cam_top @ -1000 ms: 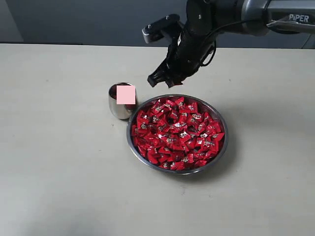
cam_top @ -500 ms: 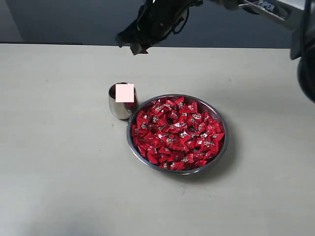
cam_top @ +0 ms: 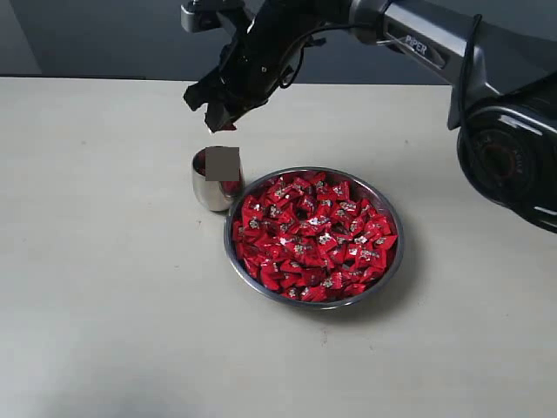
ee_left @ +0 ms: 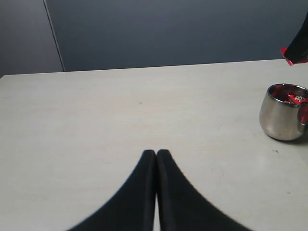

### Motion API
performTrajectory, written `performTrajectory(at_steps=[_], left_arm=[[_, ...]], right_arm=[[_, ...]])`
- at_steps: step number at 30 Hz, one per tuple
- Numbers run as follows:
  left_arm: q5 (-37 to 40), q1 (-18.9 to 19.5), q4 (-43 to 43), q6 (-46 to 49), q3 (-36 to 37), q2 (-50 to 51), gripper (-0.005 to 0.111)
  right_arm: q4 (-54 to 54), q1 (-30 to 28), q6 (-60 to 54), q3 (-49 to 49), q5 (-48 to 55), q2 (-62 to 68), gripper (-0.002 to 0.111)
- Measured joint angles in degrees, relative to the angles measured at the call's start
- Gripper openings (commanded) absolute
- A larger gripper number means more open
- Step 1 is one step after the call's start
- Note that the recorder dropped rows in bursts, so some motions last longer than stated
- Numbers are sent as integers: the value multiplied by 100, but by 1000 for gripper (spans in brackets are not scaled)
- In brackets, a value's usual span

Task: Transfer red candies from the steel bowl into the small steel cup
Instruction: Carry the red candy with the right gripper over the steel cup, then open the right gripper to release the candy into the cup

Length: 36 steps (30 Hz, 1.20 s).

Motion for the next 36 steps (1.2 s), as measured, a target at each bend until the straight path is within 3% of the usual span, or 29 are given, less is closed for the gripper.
performTrajectory(at_steps=[15,17,23,36], left_arm=[[0,0,0,0,0,0,0],[0,0,0,0,0,0,0],[0,0,0,0,0,0,0],[0,0,0,0,0,0,0]], right_arm=[[-238,235,-24,-14,39,168,-1],[-291,235,-24,-14,39,168,5],[-317,235,-24,-14,39,168,36],[-317,235,-24,-14,39,168,37]])
